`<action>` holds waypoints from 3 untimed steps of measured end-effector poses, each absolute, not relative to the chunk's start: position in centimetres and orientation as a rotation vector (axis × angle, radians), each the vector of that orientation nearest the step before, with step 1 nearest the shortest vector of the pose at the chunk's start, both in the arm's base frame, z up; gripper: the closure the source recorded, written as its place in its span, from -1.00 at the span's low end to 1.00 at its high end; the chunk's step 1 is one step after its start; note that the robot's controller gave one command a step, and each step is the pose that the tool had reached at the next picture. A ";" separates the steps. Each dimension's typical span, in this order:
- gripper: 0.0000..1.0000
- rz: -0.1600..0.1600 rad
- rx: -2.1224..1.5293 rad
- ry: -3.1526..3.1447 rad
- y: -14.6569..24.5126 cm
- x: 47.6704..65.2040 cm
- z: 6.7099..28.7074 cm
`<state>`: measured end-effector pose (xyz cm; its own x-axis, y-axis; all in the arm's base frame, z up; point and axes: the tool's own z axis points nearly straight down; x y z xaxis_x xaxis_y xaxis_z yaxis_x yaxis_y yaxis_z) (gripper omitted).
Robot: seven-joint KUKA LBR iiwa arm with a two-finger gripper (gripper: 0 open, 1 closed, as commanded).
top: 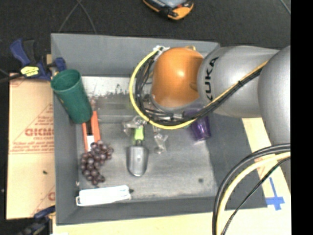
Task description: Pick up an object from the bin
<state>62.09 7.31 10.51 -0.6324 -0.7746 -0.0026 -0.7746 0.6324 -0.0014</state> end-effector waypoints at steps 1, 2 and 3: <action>-1.00 -0.021 -1.788 2.551 8.4 62.7 7.3; 1.00 -0.008 -1.888 2.499 8.5 61.5 7.3; 1.00 -0.008 -1.887 2.499 8.5 61.5 7.4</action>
Offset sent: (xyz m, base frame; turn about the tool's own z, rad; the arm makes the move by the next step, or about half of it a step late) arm -0.0095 0.0127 -0.0351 -0.4140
